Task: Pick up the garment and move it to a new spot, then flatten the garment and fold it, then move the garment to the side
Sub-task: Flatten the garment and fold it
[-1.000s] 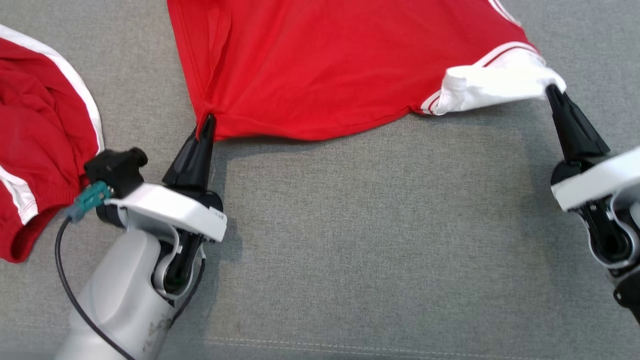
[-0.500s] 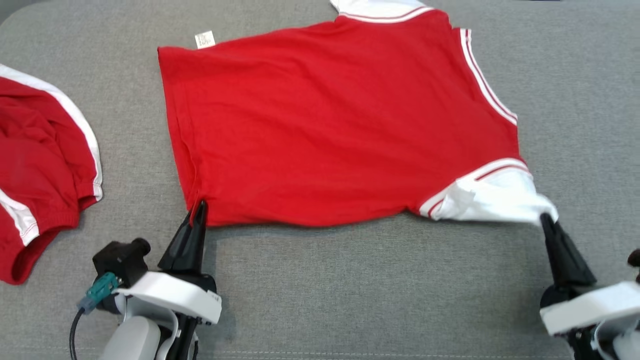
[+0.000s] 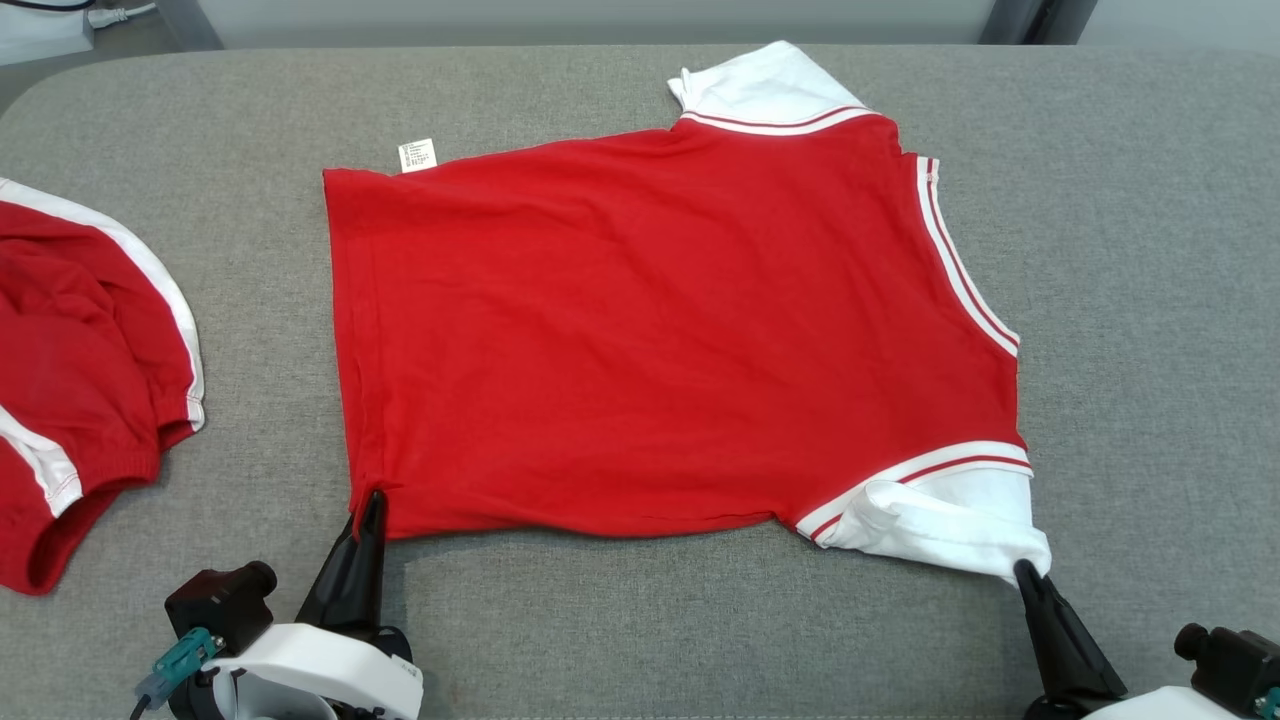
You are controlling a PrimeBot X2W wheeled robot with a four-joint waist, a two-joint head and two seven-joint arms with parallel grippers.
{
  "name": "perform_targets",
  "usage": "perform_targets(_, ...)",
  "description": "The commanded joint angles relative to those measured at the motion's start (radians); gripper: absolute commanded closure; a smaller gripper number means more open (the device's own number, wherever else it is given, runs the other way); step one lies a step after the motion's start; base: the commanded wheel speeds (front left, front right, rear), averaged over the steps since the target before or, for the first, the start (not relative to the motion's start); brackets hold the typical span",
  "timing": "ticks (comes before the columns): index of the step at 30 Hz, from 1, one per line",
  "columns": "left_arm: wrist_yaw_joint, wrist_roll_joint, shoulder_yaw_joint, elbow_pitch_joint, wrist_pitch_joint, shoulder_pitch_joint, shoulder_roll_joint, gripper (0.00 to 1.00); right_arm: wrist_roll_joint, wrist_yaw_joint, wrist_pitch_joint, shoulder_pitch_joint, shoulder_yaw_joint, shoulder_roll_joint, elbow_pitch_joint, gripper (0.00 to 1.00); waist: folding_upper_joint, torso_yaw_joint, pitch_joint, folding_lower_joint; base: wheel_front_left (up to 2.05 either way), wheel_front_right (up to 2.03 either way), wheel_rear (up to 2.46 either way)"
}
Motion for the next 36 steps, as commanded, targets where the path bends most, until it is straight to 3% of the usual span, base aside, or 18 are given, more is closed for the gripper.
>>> perform_targets(1, 0.004, -0.008, 0.039, -0.017, -0.003, -0.013, 0.019, 0.61, -0.015, 0.0, -0.004, -0.001, 0.02, -0.018, -0.015, 0.71, 0.0, 0.0, -0.001, 0.0, 0.0, 0.0, 0.0)
perform_targets(2, 0.004, -0.013, 0.04, -0.012, 0.0, -0.015, 0.018, 0.0, -0.015, 0.0, 0.0, -0.004, 0.021, -0.014, -0.006, 0.18, 0.0, 0.001, -0.003, 0.0, 0.0, 0.0, 0.0)
perform_targets(3, 0.001, -0.022, 0.042, -0.006, 0.003, -0.016, 0.015, 0.0, -0.016, 0.0, 0.007, -0.007, 0.027, -0.014, 0.0, 0.0, 0.0, 0.002, -0.006, 0.0, 0.0, 0.0, 0.0)
perform_targets(9, 0.041, -0.003, 0.061, -0.011, -0.007, 0.015, 0.023, 0.0, -0.084, 0.0, 0.006, 0.007, 0.077, -0.054, -0.036, 0.0, 0.0, 0.007, -0.035, 0.0, 0.0, 0.0, 0.0)
perform_targets(15, 0.091, 0.078, 0.059, -0.141, -0.02, 0.056, 0.03, 0.0, -0.236, 0.0, -0.013, 0.049, -0.027, -0.074, -0.144, 0.0, 0.0, 0.015, -0.083, 0.0, 0.0, 0.0, 0.0)
perform_targets(19, 0.109, 0.123, 0.05, -0.203, -0.022, 0.064, 0.042, 0.0, -0.313, 0.0, -0.015, 0.06, -0.12, -0.054, -0.198, 0.0, 0.0, 0.009, -0.12, 0.0, 0.0, 0.0, 0.0)
perform_targets(25, 0.138, 0.177, 0.023, -0.237, -0.023, 0.1, 0.052, 0.0, -0.478, 0.0, -0.015, 0.049, -0.269, 0.027, -0.174, 0.0, 0.0, -0.002, -0.181, 0.0, 0.0, 0.0, 0.0)
perform_targets(36, 0.139, 0.214, 0.044, -0.246, -0.025, 0.183, 0.063, 0.0, -0.661, 0.0, -0.015, 0.121, -0.297, 0.086, -0.168, 0.0, 0.0, 0.013, -0.241, 0.0, 0.0, 0.0, 0.0)
